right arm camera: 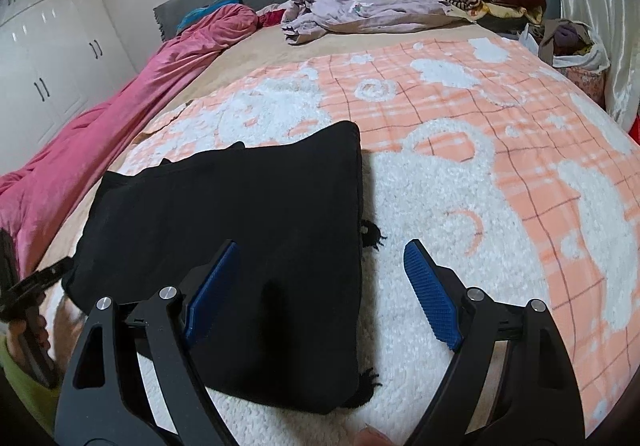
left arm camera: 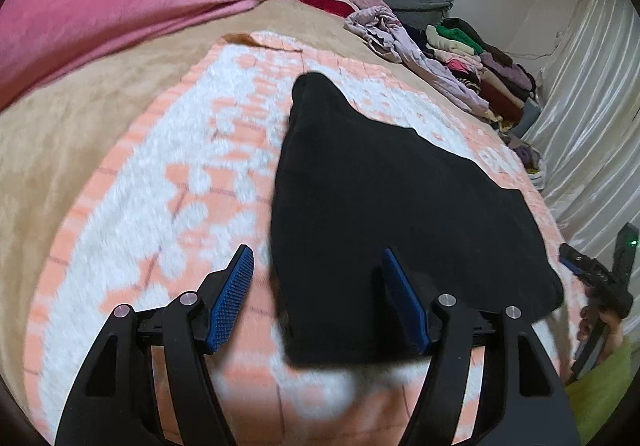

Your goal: Fold small clothes

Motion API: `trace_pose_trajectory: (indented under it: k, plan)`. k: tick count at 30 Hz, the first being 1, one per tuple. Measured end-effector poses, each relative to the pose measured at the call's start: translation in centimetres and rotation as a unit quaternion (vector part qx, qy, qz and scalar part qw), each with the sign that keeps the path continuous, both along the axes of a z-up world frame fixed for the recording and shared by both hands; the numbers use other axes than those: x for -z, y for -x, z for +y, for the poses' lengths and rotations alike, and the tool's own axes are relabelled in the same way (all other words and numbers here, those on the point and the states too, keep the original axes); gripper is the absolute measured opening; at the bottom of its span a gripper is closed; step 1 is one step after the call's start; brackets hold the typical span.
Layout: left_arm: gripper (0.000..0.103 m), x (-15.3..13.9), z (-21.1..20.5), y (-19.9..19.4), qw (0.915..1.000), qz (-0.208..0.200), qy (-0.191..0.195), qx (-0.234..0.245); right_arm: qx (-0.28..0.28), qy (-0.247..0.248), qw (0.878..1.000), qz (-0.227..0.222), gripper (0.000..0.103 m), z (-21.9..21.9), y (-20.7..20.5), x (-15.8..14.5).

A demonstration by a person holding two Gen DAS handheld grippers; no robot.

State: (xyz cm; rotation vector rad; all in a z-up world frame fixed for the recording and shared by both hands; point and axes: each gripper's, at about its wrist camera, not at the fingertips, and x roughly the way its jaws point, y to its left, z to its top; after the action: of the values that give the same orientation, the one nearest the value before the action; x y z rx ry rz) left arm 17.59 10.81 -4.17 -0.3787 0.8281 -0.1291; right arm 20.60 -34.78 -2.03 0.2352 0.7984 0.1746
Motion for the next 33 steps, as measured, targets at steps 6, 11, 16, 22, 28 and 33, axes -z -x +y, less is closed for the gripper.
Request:
trace_pose_trajectory:
  k: [6,11,16,22,28,33]
  plan:
    - [0.064,0.5,0.2,0.4,1.0000,0.002,0.006,-0.001,0.000,-0.011,1.000,0.013,0.077,-0.1,1.2,0.9]
    - [0.064,0.7,0.0,0.4,0.9999,-0.001,0.012,0.000,-0.002,-0.017,1.000,0.013,0.076,-0.1,1.7,0.8]
    - [0.058,0.8,-0.4,0.6,0.9998,-0.003,0.019,0.008,-0.010,-0.025,0.999,0.017,0.072,0.0,1.8,1.1]
    - [0.047,1.0,-0.7,0.5,0.9996,-0.005,0.027,0.011,-0.018,-0.032,0.999,0.025,0.058,0.0,1.4,1.6]
    - [0.034,0.4,-0.4,0.8,0.9995,-0.015,0.027,0.009,-0.014,-0.043,0.998,0.031,0.052,-0.4,1.0,2.4]
    - [0.035,1.1,0.0,0.4,0.9991,-0.005,0.041,0.010,-0.022,-0.044,0.998,0.030,0.050,0.0,1.0,2.4]
